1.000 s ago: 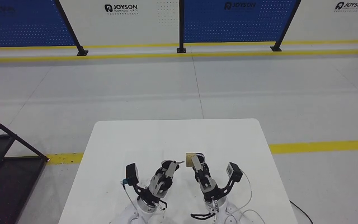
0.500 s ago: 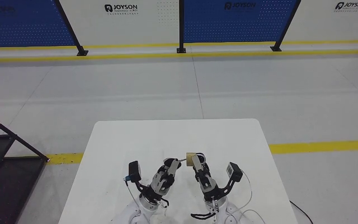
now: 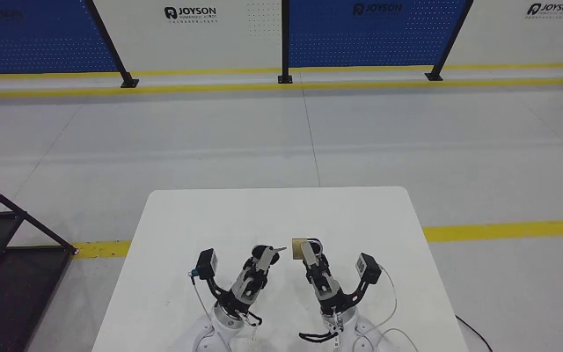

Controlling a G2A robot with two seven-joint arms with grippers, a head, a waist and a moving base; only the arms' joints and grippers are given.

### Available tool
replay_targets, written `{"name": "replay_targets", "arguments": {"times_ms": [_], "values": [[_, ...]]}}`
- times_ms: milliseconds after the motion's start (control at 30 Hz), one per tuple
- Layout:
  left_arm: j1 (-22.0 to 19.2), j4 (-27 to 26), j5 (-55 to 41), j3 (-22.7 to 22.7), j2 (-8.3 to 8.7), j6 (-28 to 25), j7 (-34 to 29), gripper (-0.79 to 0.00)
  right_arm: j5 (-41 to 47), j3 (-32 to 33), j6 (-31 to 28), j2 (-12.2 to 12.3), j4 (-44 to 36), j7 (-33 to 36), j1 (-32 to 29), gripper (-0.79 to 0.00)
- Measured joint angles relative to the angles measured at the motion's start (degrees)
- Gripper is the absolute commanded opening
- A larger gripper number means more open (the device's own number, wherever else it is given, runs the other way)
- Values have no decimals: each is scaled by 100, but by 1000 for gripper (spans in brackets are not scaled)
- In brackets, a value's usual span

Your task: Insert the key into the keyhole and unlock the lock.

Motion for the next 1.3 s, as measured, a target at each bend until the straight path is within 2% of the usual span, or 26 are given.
{"name": "replay_targets", "arguments": {"times_ms": [233,533,1300], "values": [[77,-102,-885,-124,83,-299,-968,-785,-58,99,-86,-3,-2,55,-26,-785],[102,-168,-1328,-166,101,-381,-1506,-785,-136,130,-118,-26,5,104,-55,-785],[109,-150,-1303,-202,14,-359,-1626,-785,-424,145,3,-105,1,-28,-112,-785]]}}
